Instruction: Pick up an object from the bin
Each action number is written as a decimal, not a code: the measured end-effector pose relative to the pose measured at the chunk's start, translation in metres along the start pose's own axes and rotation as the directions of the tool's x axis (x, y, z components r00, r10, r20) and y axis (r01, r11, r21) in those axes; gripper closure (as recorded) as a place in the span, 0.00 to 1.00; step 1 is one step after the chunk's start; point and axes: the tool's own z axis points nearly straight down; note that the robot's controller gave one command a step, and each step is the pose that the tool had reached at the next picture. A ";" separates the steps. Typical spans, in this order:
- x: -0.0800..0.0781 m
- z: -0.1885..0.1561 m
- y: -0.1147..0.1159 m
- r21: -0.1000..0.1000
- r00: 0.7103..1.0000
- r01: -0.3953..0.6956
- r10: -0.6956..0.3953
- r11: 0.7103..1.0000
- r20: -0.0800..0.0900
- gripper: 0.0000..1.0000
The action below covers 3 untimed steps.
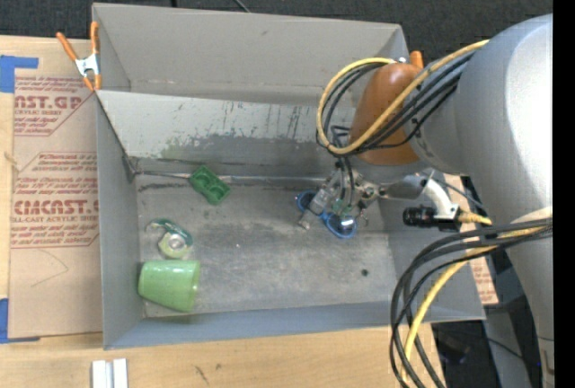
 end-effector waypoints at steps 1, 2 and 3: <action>0.000 -0.034 0.001 -0.004 1.000 0.001 -0.001 1.000 0.002 1.00; -0.001 -0.081 0.002 -0.005 1.000 0.002 -0.002 1.000 0.003 1.00; -0.001 -0.089 0.003 -0.003 1.000 0.004 -0.004 1.000 0.000 1.00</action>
Offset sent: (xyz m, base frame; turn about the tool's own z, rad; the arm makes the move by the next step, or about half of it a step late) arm -0.0001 0.0001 0.0326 0.0000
